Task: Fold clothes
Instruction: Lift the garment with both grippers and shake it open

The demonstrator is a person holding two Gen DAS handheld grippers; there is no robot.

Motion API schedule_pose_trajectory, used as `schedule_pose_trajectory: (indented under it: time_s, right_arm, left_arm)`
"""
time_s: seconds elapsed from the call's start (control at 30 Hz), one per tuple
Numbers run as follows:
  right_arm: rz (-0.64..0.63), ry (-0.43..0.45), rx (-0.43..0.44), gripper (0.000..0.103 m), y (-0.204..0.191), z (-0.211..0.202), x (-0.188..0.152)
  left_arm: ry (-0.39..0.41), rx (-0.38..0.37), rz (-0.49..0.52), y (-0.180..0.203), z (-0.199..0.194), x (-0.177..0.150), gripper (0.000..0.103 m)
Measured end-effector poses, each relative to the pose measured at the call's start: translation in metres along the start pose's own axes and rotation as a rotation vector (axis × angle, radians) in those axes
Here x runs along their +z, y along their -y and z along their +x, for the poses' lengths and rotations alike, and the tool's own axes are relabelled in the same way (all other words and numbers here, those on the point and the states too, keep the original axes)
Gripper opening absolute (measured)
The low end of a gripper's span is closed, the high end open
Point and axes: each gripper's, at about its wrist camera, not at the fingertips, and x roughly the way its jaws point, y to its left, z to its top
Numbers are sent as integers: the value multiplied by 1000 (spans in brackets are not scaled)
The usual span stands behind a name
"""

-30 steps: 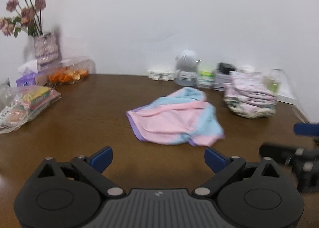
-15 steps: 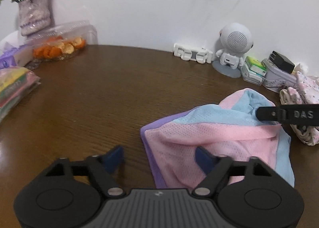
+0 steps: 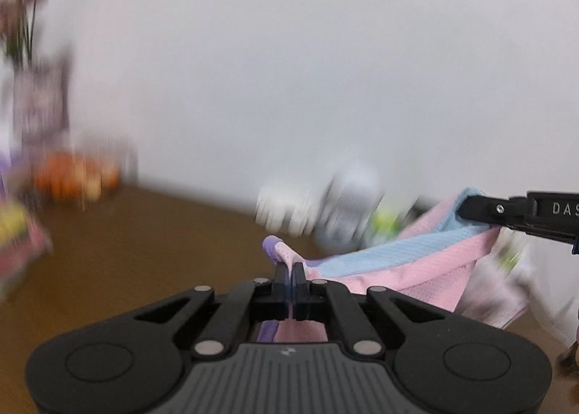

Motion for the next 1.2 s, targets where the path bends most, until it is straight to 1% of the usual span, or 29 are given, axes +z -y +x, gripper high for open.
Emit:
schedule_pose_trajectory:
  time_s: [0.07,0.13,0.17,0.23,0.27,0.3,0.33,0.37,0.43,0.47,0.5,0.53,0.57,0.63,0.67,0.7,0.73,0.77,0.8,0.87,0.9,0.93,0.97,1.03,1.1,1.2]
  right_arm:
    - [-23,86,15,1,-13,-50,21]
    - [-62,173,35,1,-31,-108,34]
    - [-87,214,44,1,-40,-138,37]
    - [-138,241,59,1,-58,-191,30]
    - [-166,225,57,1,-68,-215,19]
    - [-189,182,61,1,-73,-229,2]
    - [-211,138,64,1,-77,-244,-16]
    - [-231,90,68,1,-82,-258,-35]
    - [-231,-68,67,2,-82,-265,-88]
    - [-228,-149,68,2,-82,-268,-116]
    - [-193,-248,78,4,-77,-265,-148]
    - [-144,-346,93,9,-71,-261,-181]
    - [-95,-440,107,12,-65,-258,-213]
    - [-24,-565,115,23,-59,-256,-260]
    - [4,-588,114,27,-55,-261,-275]
    - [24,-589,108,34,-50,-265,-283]
    - [36,-567,96,42,-44,-269,-282]
    - [45,-544,82,45,-39,-273,-280]
    - [35,-500,47,50,-34,-275,-271]
    - [13,-414,-22,58,-24,-278,-254]
    - [-4,-379,-65,61,-19,-274,-243]
    - [-20,-346,-106,62,-14,-270,-232]
    - [-26,-330,-132,63,-8,-256,-224]
    - [-37,-299,-186,63,3,-229,-207]
    - [-47,-269,-238,64,15,-202,-190]
    - [-28,-302,-279,64,42,-147,-167]
  left_arm:
    - [137,-19,55,14,-57,22,0]
    - [258,-48,117,28,-115,34,0]
    - [287,-63,152,36,-142,31,0]
    - [310,-83,228,50,-190,15,0]
    - [321,-93,267,57,-214,7,0]
    - [332,-103,305,64,-238,-1,0]
    - [305,-109,334,67,-252,-18,0]
    - [254,-113,356,68,-260,-41,0]
    - [152,-121,401,69,-275,-87,0]
    - [88,-124,414,67,-277,-113,0]
    - [16,-125,421,65,-275,-141,0]
    - [-57,-125,413,59,-271,-167,0]
    - [-132,-126,396,53,-267,-193,0]
    - [-247,-106,337,35,-257,-232,0]
    - [-283,-95,306,25,-255,-243,1]
    - [-308,-84,275,13,-253,-249,1]
    - [-333,-74,245,1,-252,-255,4]
    - [-340,-71,224,-5,-252,-255,11]
    - [-336,-74,208,-6,-255,-252,16]
    - [-319,-78,187,-5,-261,-244,54]
    - [-305,-84,189,0,-263,-238,62]
    - [-291,-94,194,4,-264,-233,72]
    - [-278,-105,200,8,-265,-227,77]
    - [-274,-129,197,20,-256,-213,83]
    - [-287,-143,191,35,-229,-200,84]
    - [-321,-139,188,52,-183,-180,84]
